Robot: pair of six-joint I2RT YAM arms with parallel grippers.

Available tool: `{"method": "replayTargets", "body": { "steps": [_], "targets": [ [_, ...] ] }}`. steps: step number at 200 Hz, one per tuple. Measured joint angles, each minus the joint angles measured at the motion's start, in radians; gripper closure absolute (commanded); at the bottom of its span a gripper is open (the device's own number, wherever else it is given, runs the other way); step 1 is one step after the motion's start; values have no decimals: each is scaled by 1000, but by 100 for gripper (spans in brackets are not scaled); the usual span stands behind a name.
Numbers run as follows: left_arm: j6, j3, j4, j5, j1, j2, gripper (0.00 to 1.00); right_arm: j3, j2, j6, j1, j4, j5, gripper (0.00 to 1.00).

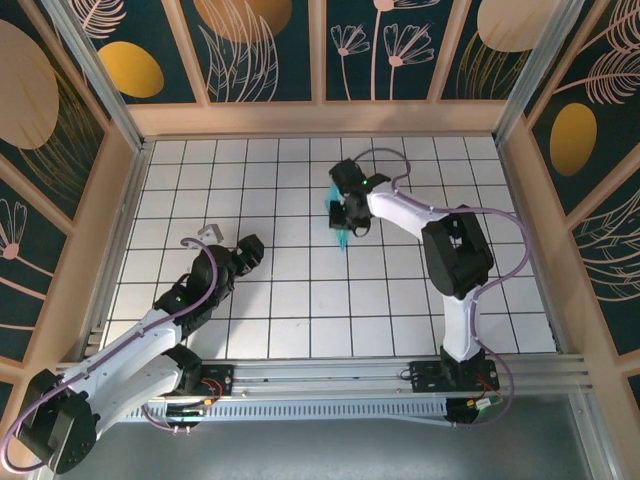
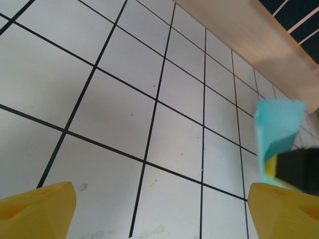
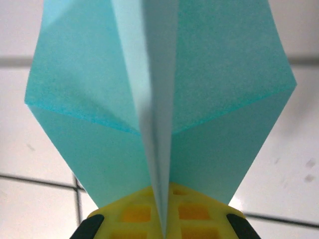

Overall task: Fold a paper plane with a square sheet of paper (fold left side to right side)
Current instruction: Place the paper plane at the top-center of the table.

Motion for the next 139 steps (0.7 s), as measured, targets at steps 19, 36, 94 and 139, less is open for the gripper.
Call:
{"method": "replayTargets", "body": {
  "steps": [19,36,94,139],
  "targets": [
    [13,8,-16,0,0,0,11,99,32,0,-29,-11,13,100],
    [19,13,-19,2,0,3,11,188,94,-5,-53,-33,25,100],
    [22,13,-33,5,0,15,10,333,287,-47,-106,-121,41,100],
    [22,13,-34,5,0,24,10,390,330,-84,-108,-168,47,100]
  ]
}}
